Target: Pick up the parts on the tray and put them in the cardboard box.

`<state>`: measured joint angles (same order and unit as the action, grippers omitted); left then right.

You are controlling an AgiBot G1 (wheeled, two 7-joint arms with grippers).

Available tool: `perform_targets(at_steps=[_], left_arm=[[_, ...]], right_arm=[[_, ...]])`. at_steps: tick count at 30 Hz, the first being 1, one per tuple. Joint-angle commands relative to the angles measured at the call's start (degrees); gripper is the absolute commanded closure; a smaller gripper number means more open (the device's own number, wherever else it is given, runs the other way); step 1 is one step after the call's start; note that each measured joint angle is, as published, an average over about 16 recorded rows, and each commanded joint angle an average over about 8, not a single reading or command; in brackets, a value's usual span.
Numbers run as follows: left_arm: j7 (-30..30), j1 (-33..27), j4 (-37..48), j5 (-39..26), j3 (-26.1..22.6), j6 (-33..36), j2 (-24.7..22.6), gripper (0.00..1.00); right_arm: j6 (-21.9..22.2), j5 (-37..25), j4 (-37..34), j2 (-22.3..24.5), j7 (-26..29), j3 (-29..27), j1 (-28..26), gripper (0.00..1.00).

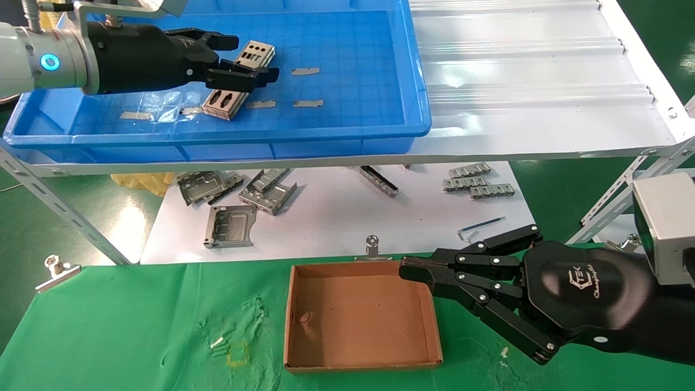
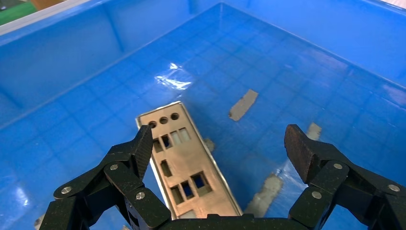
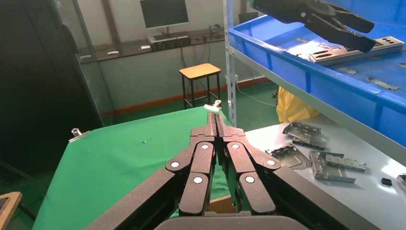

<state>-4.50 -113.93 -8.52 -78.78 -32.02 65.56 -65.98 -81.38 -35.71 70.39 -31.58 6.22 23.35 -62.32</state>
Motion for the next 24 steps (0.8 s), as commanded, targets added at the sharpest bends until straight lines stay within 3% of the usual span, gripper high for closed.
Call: perform_targets(at_steps=[1, 4, 9, 12, 14, 24], left_arm=[[0.12, -0.77, 2.02, -0.40, -0.24, -0.57, -0.77, 0.11], [-0.13, -1.23, 3.87, -0.30, -0.17, -0.65, -1.15, 0.32], [-0.14, -1.57, 5.91, -0.14, -0.04, -1.90, -1.55, 0.80], [0.12, -1.63, 6.59, -0.08, 0.02, -2.86, -1.74, 0.96], [0.28, -1.64, 6.93, 0.01, 0.09, -3.34, -1.86, 1.00], [0.53, -1.64, 7.97, 0.06, 0.13, -4.10, -2.34, 1.00]], right_arm=[[0.00, 0.00, 0.00, 0.00, 0.00, 0.00, 0.00, 0.00], [0.00, 0.00, 0.00, 0.00, 0.00, 0.00, 0.00, 0.00], [0.00, 0.00, 0.00, 0.00, 0.00, 0.00, 0.00, 0.00], [0.00, 0.00, 0.00, 0.00, 0.00, 0.00, 0.00, 0.00], [0.00, 0.00, 0.00, 0.00, 0.00, 0.00, 0.00, 0.00], [0.00, 0.00, 0.00, 0.00, 0.00, 0.00, 0.00, 0.00]])
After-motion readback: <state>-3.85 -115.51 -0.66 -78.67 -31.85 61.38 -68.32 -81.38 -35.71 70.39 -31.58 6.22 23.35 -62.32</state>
